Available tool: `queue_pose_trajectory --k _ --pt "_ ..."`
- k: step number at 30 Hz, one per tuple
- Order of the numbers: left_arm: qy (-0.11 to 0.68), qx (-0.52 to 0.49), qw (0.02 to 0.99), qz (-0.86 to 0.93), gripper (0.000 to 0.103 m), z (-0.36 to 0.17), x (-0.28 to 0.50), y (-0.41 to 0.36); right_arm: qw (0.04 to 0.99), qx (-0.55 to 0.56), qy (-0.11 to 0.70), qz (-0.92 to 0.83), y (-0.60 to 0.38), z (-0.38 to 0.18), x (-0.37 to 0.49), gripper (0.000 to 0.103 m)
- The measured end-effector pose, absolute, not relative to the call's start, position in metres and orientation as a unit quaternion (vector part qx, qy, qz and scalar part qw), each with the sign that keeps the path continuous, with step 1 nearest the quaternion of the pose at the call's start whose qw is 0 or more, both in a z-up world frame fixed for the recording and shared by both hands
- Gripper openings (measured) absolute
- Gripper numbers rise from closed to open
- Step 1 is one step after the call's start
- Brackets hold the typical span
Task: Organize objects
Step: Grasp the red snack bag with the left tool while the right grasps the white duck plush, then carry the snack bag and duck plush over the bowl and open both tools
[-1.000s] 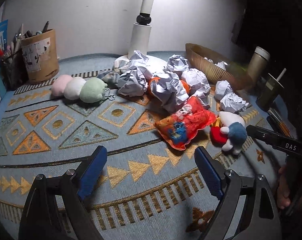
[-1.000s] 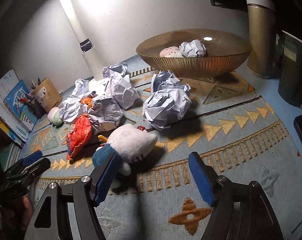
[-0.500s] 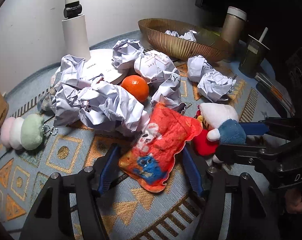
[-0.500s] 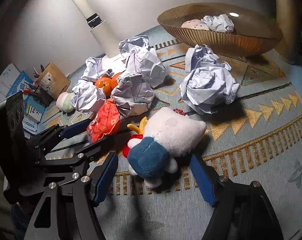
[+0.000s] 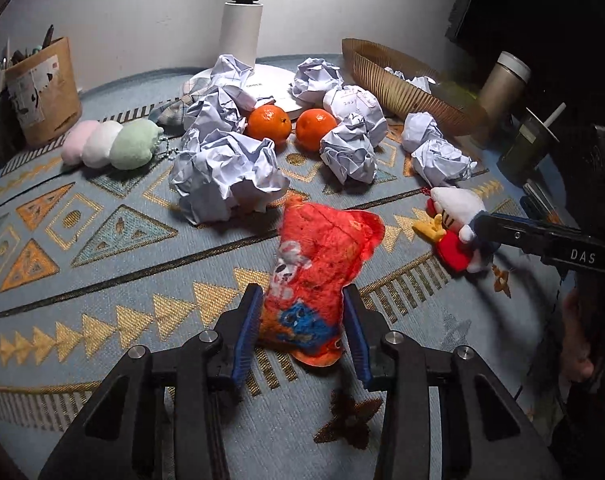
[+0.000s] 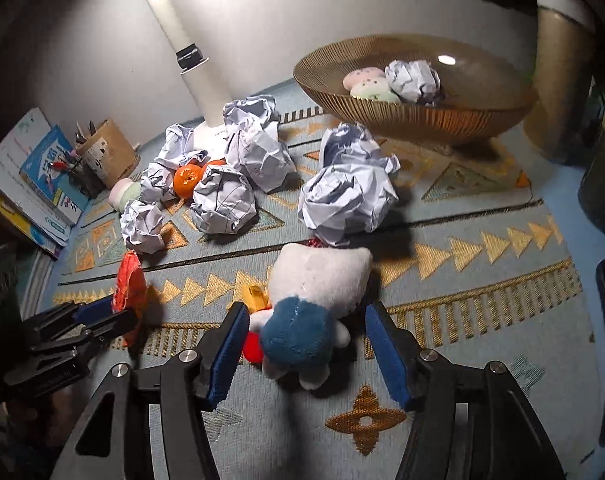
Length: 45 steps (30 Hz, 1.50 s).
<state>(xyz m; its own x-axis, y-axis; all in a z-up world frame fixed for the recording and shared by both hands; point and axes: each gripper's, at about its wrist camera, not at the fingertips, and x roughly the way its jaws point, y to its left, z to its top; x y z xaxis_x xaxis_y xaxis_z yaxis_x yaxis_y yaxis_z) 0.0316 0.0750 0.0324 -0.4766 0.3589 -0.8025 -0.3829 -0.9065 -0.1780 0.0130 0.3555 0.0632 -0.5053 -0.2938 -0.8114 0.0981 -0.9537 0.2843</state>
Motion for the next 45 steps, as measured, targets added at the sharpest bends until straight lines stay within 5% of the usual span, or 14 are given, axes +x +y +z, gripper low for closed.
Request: queue_pose_trajectory --k 3,5,6,12,16,18,20,23,45 --pt "0.016 -0.461 0.229 0.857 0.057 0.037 0.036 0.079 0.114 0.494 -0.138 -0.851 0.364 0.058 0.019 0.069" --pt "0.019 -0.453 0.222 0.863 0.099 0.04 0.037 0.08 0.106 0.489 -0.142 -0.854 0.365 0.06 0.022 0.07" --pt "0.018 -0.441 0.215 0.871 0.103 0.042 0.037 0.079 0.107 0.487 -0.141 -0.855 0.364 0.062 0.023 0.07" --pt "0.021 -0.444 0.22 0.868 0.101 0.037 0.03 0.087 0.086 0.483 -0.084 -0.867 0.337 0.065 0.017 0.07" --pt "0.033 -0.469 0.213 0.856 0.062 0.022 0.026 0.097 0.049 0.472 -0.026 -0.88 0.317 0.06 0.018 0.07" --pt "0.047 -0.454 0.2 0.867 0.053 0.022 0.029 0.1 0.038 0.464 -0.011 -0.885 0.314 0.058 0.019 0.069" --pt "0.055 -0.45 0.181 0.873 0.039 0.023 0.029 0.1 0.031 0.455 0.016 -0.89 0.31 0.057 0.02 0.044" --pt "0.04 -0.445 0.173 0.878 0.035 0.026 0.031 0.097 0.025 0.444 0.051 -0.894 0.306 0.055 0.025 0.039" --pt "0.014 -0.349 0.256 0.901 0.034 0.124 -0.036 0.192 0.033 0.337 -0.097 -0.936 0.399 0.159 -0.002 0.038"
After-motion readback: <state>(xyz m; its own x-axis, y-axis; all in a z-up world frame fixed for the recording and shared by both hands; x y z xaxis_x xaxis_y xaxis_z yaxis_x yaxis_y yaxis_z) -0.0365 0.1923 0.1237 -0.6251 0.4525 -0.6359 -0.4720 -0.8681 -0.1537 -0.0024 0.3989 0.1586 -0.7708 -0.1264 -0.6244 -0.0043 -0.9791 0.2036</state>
